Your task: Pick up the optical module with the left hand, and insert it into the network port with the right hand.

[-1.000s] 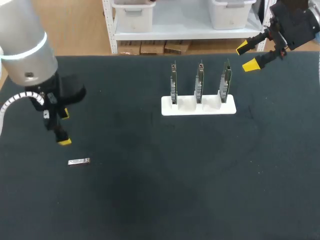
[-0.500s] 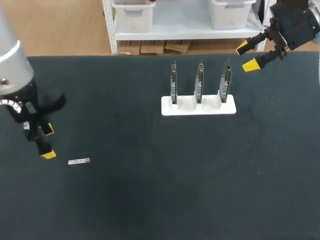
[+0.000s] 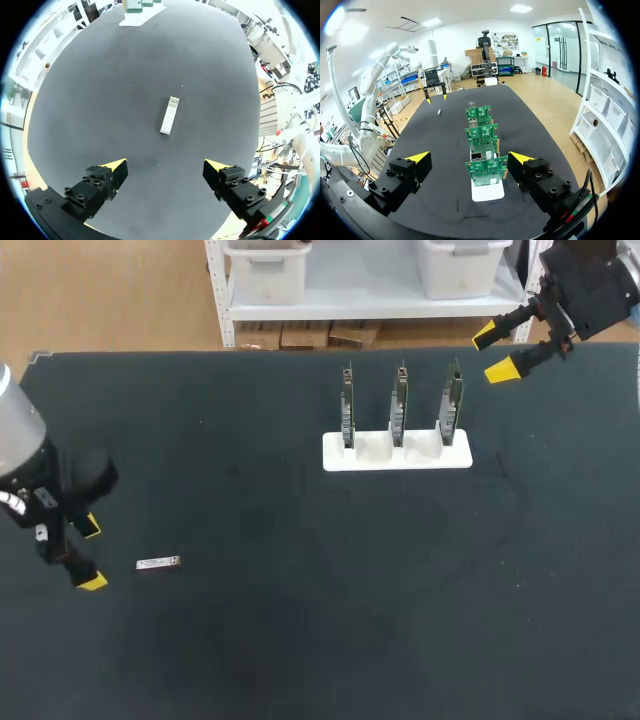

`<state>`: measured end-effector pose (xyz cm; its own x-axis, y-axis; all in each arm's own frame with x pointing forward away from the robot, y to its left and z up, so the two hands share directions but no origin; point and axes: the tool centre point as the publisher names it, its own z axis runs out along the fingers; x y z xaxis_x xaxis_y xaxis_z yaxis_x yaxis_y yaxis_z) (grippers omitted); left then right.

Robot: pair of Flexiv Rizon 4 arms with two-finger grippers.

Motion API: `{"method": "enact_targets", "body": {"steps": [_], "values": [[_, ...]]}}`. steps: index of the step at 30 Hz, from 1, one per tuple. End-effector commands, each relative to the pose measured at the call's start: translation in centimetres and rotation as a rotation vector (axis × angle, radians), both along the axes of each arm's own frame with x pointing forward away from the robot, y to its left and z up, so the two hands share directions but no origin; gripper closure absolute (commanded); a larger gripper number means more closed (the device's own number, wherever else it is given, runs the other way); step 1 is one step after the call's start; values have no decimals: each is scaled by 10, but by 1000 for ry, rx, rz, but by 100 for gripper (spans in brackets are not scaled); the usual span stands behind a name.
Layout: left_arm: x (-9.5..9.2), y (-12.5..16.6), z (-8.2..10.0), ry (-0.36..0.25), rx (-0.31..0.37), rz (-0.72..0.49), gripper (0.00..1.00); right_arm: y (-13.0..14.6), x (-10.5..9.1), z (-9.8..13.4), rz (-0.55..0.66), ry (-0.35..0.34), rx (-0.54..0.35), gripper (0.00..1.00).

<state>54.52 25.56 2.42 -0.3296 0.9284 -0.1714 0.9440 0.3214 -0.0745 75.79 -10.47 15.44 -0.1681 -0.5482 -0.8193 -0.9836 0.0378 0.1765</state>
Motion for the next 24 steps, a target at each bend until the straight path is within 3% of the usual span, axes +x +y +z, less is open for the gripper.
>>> {"method": "enact_targets", "body": {"steps": [1,24], "values": [[-7,-3,-3,-57,3,-19,0,0,0,0,-1,-1,0,0],[-1,-25,-18,-80,100,-34,0,0,0,0,-1,-1,0,0]]}}
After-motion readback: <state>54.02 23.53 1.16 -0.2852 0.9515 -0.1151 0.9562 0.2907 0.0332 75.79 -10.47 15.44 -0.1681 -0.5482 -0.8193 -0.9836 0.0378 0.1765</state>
